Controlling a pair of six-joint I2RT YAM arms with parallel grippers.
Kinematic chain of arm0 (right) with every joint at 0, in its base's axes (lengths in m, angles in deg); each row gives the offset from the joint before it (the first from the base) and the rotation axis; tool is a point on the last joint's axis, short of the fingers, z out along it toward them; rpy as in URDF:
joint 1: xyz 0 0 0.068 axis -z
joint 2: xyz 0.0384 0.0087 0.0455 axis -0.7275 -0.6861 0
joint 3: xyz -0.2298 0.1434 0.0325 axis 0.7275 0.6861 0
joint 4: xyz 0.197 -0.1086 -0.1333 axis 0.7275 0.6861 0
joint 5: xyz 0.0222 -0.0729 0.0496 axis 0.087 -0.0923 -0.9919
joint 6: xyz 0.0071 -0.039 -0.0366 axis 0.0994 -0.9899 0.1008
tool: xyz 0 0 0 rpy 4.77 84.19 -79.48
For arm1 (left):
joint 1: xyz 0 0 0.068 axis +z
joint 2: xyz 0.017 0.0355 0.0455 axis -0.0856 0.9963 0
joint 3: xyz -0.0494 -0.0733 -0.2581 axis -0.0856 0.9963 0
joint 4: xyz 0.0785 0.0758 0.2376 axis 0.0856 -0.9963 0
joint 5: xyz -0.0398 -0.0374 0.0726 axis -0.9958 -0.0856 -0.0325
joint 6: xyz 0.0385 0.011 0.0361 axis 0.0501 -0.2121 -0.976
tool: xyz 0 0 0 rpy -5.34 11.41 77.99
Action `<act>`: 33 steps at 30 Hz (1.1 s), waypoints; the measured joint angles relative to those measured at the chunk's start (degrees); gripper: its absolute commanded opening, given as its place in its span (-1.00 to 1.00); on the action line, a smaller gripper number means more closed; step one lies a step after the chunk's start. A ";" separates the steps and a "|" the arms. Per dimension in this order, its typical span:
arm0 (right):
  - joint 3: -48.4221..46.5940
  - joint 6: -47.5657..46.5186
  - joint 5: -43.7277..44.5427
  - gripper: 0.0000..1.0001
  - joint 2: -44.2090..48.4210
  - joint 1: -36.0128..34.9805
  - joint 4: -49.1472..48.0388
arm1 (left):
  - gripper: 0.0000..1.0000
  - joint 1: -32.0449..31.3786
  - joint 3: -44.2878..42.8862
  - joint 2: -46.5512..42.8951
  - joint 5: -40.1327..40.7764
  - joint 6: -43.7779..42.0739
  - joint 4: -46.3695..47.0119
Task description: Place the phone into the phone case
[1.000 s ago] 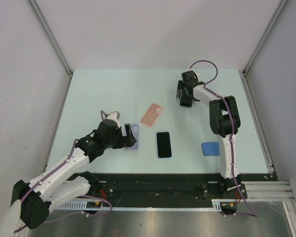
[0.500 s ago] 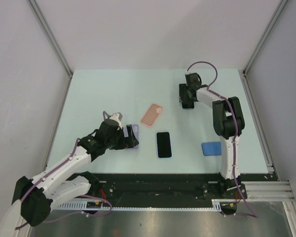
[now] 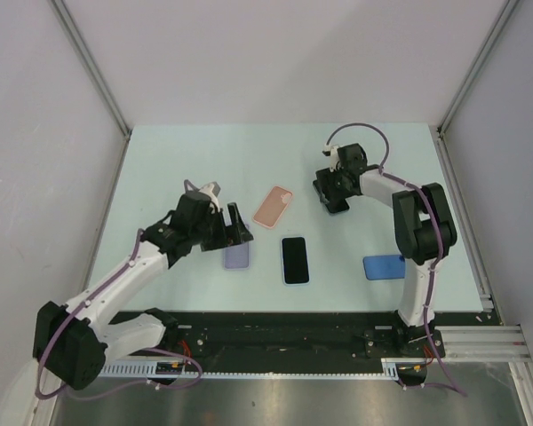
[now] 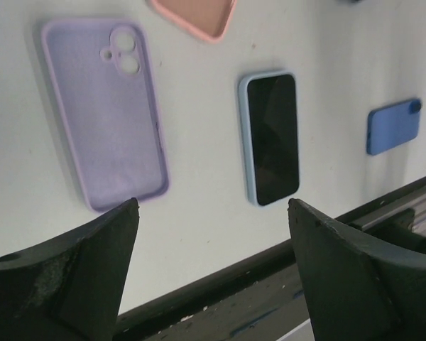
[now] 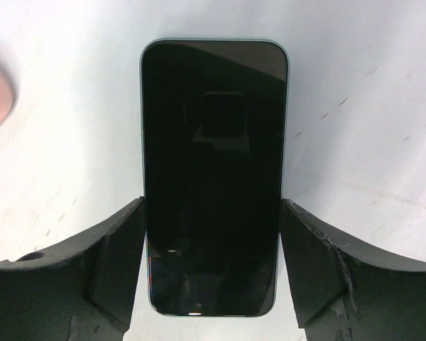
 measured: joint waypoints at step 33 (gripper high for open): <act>25.94 -2.10 -4.74 -0.40 21.62 -8.61 -11.72 | 0.58 4.81 -36.48 45.72 -21.68 -5.62 3.41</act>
